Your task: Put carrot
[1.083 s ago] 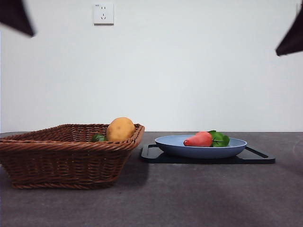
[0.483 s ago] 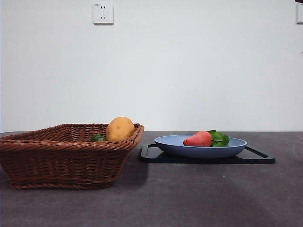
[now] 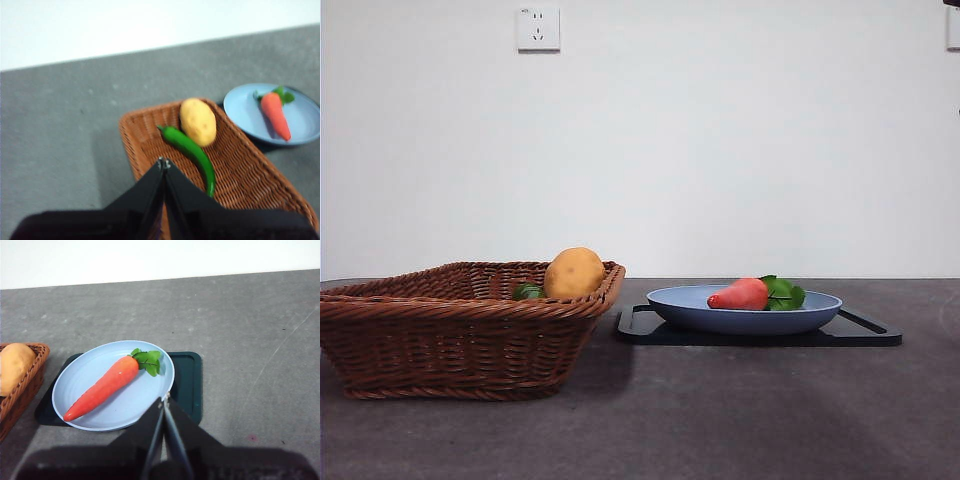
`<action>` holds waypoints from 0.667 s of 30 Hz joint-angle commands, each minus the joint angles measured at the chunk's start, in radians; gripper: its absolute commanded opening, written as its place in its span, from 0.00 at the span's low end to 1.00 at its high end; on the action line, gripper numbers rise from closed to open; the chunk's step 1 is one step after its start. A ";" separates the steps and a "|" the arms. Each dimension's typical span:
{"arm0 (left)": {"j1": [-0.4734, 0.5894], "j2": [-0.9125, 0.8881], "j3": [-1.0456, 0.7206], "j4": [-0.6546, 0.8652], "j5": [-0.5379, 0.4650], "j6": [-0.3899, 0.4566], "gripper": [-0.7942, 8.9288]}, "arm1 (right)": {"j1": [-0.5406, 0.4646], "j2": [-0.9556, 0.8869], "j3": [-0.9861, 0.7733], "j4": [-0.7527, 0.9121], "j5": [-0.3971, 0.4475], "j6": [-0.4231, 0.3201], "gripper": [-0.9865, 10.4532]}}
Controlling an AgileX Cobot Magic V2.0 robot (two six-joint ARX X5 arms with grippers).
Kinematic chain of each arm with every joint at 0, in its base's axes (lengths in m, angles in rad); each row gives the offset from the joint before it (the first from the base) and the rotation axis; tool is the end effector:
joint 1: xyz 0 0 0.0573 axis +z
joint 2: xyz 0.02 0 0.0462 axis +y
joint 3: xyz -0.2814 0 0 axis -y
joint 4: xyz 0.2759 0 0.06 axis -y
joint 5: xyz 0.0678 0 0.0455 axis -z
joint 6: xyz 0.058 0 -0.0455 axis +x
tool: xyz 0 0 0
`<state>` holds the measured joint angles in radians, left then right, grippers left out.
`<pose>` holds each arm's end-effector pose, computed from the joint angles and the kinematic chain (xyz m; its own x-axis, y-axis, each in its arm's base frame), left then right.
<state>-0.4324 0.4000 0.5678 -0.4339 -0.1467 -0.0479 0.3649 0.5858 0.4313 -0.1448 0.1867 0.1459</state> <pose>0.1339 -0.0525 0.2854 0.9279 -0.2672 -0.2601 0.2747 0.9615 -0.0078 0.1782 0.0565 0.2391 0.9434 0.1617 -0.2897 -0.1430 0.9861 0.0848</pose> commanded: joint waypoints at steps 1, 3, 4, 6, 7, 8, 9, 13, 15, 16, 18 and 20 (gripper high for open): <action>0.055 -0.117 -0.005 -0.006 -0.003 0.032 0.09 | 0.003 0.003 0.005 0.008 0.005 0.010 0.09; 0.108 -0.185 -0.034 0.009 -0.012 0.035 0.09 | 0.003 0.003 0.005 0.008 0.005 0.010 0.09; 0.150 -0.225 -0.061 0.030 -0.026 0.043 0.09 | 0.003 0.003 0.005 0.008 0.005 0.010 0.09; 0.209 -0.273 -0.114 0.075 -0.043 0.055 0.09 | 0.003 0.003 0.005 0.008 0.004 0.010 0.09; 0.245 -0.298 -0.150 0.102 -0.043 0.063 0.09 | 0.003 0.003 0.005 0.008 0.004 0.010 0.09; 0.272 -0.311 -0.177 0.123 -0.036 0.071 0.09 | 0.003 0.003 0.005 0.008 0.003 0.010 0.09; 0.296 -0.328 -0.211 0.144 -0.022 0.073 0.09 | 0.003 0.003 0.005 0.008 0.003 0.010 0.09; 0.364 -0.371 -0.338 0.203 0.055 0.071 0.09 | 0.003 0.003 0.005 0.008 0.004 0.010 0.09; 0.377 -0.380 -0.394 0.226 0.081 0.068 0.09 | 0.003 0.003 0.005 0.008 0.004 0.010 0.09; 0.381 -0.384 -0.421 0.236 0.093 0.067 0.09 | 0.003 0.003 0.005 0.008 0.003 0.010 0.09; 0.383 -0.391 -0.465 0.245 0.111 0.067 0.09 | 0.003 0.003 0.005 0.008 0.003 0.010 0.09; 0.383 -0.398 -0.499 0.245 0.122 0.067 0.09 | 0.003 0.003 0.005 0.008 0.004 0.010 0.09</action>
<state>-0.0525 0.0090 0.0727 -0.2070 -0.0330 0.0082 0.3649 0.5858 0.4316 -0.1448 0.1867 0.1459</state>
